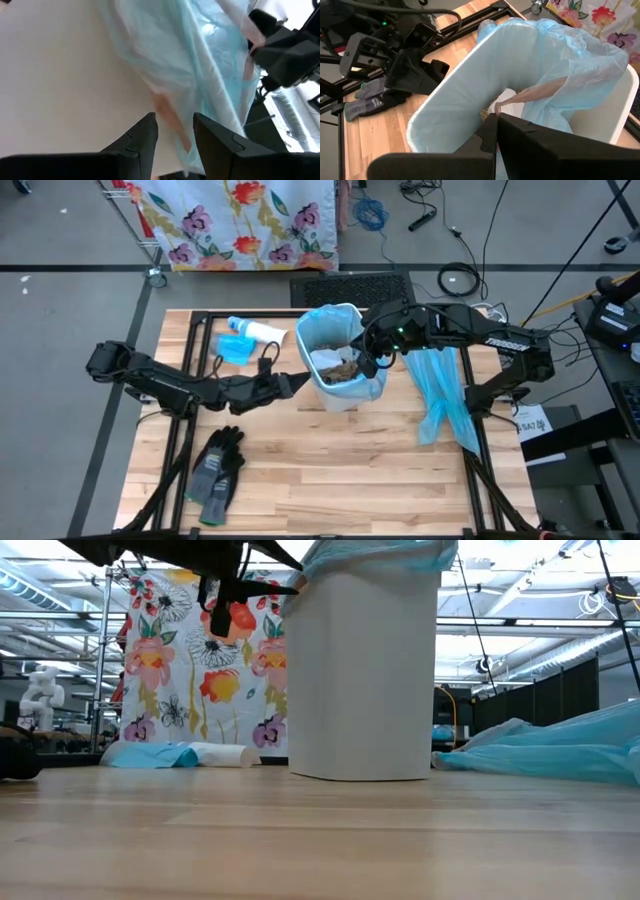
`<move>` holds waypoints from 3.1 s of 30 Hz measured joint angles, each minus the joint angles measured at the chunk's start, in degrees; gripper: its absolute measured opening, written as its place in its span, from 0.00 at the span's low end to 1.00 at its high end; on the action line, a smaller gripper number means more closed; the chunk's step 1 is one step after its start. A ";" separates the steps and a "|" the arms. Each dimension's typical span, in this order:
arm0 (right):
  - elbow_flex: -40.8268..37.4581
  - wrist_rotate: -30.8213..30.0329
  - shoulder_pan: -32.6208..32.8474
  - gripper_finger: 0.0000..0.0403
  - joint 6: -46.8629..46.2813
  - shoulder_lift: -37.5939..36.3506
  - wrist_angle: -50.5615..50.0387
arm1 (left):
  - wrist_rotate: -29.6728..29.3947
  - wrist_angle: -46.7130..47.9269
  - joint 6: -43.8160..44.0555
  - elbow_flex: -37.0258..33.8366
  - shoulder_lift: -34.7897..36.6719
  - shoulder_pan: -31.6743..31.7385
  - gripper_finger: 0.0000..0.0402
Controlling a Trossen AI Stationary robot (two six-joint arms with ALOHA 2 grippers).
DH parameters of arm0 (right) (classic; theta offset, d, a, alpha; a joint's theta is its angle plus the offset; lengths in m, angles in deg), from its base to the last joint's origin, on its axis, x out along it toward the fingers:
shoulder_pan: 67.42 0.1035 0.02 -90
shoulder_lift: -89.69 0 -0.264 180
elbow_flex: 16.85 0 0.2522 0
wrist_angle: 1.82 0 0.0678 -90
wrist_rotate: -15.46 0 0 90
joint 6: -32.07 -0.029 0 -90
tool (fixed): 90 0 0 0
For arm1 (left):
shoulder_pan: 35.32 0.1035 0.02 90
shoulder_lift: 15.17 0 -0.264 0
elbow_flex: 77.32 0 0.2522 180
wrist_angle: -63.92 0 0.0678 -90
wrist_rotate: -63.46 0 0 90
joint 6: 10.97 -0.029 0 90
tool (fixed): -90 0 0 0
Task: Place trash/remove bag and relplace
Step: Remove trash bag from the trash bin
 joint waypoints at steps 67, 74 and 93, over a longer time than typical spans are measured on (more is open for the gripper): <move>-0.01 3.56 0.42 0.00 0.12 2.09 7.21 | -4.70 18.94 -12.83 1.59 21.63 0.71 0.00; -0.04 4.55 0.42 0.00 0.32 4.23 8.30 | -4.74 26.70 -18.35 9.60 21.70 0.71 0.00; -0.04 10.52 0.37 0.00 3.46 4.74 30.50 | 6.23 37.36 -22.84 28.88 11.48 4.35 0.00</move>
